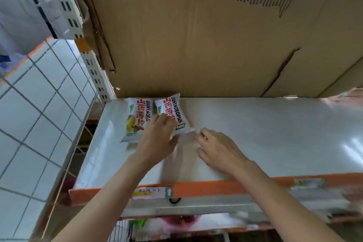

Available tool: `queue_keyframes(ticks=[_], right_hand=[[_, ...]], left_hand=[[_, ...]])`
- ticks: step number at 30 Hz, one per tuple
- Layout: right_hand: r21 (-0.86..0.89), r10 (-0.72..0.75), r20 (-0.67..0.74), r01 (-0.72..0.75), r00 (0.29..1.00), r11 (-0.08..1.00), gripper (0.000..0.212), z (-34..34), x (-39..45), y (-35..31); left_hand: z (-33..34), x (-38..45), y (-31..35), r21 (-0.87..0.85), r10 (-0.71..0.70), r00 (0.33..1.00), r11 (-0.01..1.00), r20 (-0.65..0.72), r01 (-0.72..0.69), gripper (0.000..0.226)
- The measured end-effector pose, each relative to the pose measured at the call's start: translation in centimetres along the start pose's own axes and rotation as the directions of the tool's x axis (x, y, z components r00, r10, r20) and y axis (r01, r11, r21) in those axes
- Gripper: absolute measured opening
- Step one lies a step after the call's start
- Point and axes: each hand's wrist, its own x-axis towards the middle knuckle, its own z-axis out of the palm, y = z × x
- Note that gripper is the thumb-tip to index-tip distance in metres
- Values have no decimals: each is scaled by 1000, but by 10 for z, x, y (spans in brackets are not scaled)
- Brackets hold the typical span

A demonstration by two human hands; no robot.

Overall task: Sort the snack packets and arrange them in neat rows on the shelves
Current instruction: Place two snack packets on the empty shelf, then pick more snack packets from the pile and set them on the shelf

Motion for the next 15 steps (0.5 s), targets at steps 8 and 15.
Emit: queue_keyframes(ticks=[8,15], right_hand=[[-62,93,-47,-95,995,993,14,-2,-99,35],[-16,267,-15,-267,964,964,28,-10,-222,88]], left_hand=[[9,-17,73,31,298,951,953,84,-301,29],[39,-19,199,-100,406,892,914,200,-394,36]])
